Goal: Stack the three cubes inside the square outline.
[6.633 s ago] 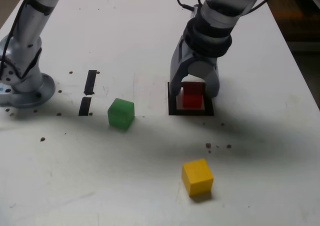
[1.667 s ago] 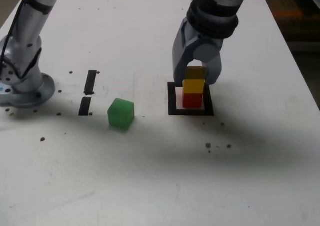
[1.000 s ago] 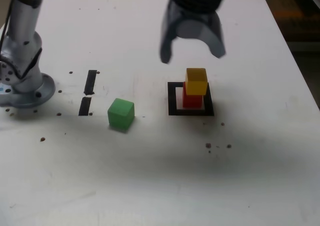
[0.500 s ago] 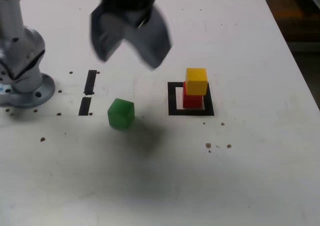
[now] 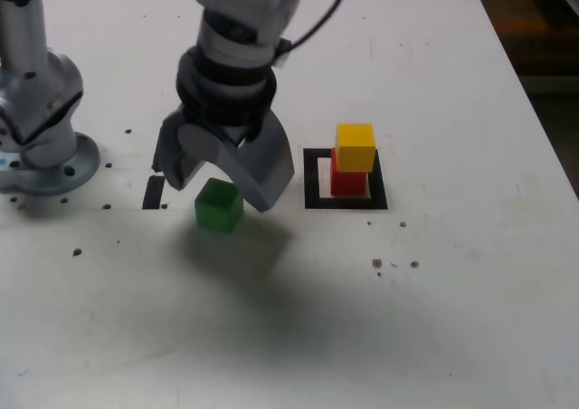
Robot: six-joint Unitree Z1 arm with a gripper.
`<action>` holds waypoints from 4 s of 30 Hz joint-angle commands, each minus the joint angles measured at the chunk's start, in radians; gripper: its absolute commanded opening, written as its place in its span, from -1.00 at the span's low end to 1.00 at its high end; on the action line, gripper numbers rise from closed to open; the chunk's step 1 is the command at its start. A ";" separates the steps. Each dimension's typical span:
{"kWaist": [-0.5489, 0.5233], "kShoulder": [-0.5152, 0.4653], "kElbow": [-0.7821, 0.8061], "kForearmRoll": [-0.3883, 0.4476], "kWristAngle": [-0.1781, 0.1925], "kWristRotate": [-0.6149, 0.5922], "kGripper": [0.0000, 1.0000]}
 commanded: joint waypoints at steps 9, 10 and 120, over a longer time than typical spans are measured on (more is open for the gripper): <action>-0.001 0.065 0.025 -0.036 -0.025 -0.004 0.73; -0.001 0.066 0.031 -0.041 -0.029 -0.004 0.70; 0.251 0.328 -0.778 0.420 0.016 -0.077 0.79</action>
